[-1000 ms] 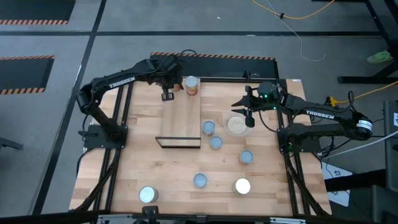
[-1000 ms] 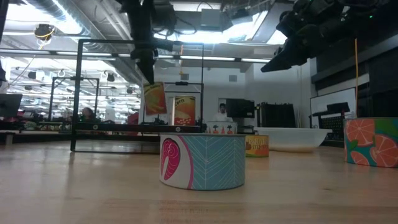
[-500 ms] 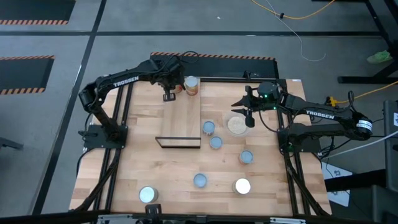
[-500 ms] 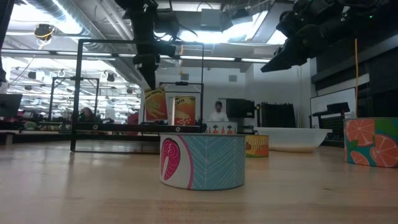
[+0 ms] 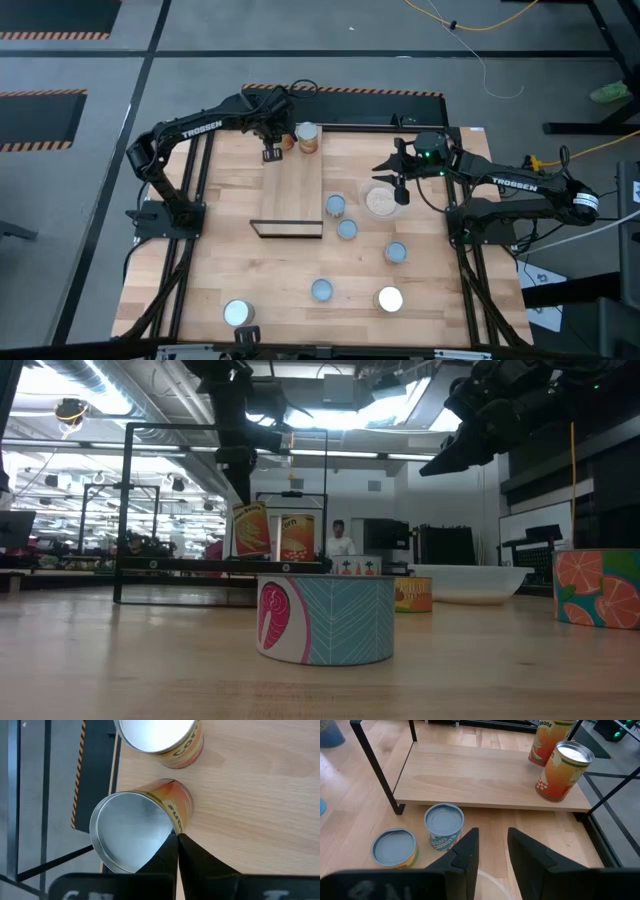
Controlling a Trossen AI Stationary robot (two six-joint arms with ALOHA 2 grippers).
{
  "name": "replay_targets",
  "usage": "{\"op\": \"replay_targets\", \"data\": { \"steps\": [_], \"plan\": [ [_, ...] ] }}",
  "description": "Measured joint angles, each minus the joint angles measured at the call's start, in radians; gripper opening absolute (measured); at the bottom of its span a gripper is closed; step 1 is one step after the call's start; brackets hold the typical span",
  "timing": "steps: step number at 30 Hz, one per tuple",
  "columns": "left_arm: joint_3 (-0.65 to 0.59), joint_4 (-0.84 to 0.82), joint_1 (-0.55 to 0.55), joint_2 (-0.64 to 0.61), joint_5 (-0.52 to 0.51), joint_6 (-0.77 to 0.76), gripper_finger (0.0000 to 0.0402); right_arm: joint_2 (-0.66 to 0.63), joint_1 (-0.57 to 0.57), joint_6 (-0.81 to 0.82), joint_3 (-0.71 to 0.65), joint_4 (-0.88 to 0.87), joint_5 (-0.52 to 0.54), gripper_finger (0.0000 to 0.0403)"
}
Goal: Pick and place cans onto a shelf
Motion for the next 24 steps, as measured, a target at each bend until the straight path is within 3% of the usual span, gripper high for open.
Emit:
{"op": "replay_targets", "data": {
  "steps": [24],
  "plan": [
    [0.000,0.016,0.004,0.043,0.000,-0.018,0.0000,0.000,0.001,0.000,0.000,0.004,0.000,0.0108]
  ]
}}
